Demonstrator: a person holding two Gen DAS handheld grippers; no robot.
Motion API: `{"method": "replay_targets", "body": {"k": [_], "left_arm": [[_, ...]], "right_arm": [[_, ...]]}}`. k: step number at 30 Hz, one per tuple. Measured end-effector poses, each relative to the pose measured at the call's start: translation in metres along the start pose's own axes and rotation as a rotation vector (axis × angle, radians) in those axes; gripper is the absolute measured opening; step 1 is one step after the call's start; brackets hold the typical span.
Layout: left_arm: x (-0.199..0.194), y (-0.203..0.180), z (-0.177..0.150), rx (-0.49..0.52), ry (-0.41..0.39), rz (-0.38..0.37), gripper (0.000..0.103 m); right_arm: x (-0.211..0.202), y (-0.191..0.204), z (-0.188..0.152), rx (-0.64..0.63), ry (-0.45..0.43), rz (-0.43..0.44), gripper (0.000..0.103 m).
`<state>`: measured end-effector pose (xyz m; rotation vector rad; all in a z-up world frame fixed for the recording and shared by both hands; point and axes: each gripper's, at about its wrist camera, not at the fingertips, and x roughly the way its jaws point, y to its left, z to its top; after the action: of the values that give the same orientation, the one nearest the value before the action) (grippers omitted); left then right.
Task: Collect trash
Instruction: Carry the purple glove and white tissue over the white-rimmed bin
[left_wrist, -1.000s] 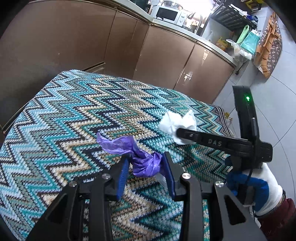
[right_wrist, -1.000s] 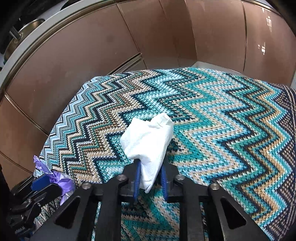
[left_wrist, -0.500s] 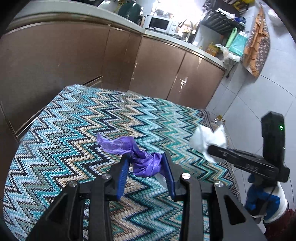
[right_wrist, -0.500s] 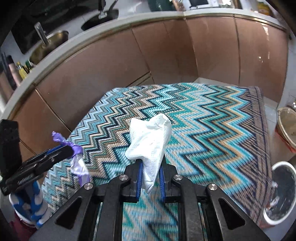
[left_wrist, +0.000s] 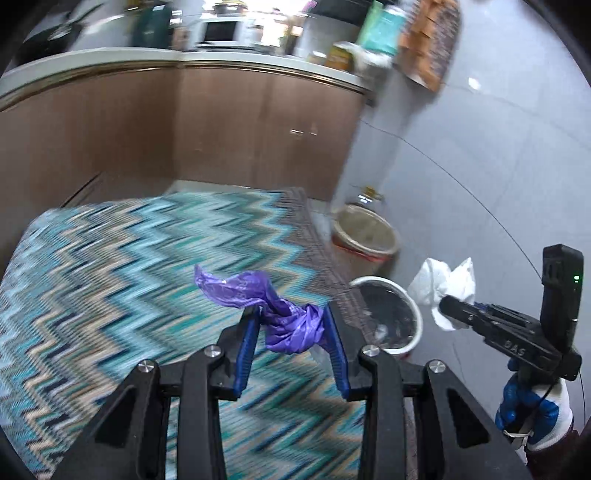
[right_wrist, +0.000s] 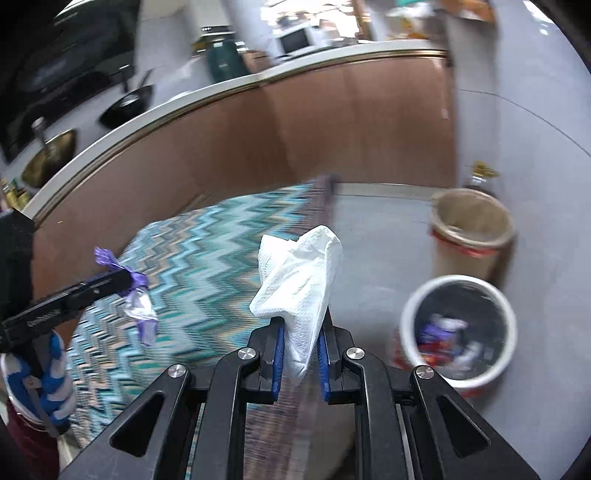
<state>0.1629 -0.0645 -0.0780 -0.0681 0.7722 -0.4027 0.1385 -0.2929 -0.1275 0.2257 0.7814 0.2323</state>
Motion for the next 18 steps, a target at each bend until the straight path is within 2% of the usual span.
{"method": "replay_targets", "body": {"k": [5,11,18], "left_arm": [[0.059,-0.078,0.037,0.09,0.039,-0.056,0.034],[0.146,-0.148,0.072,0.154,0.097,-0.057,0.034],[0.251,-0.189,0.074,0.176,0.219,-0.008,0.036]], "right_arm": [[0.004,-0.067,0.006,0.048,0.013,-0.116,0.016],[0.027,-0.129,0.011,0.083,0.047,-0.209,0.017],[0.076,-0.187,0.007,0.126,0.128,-0.254,0.021]]}}
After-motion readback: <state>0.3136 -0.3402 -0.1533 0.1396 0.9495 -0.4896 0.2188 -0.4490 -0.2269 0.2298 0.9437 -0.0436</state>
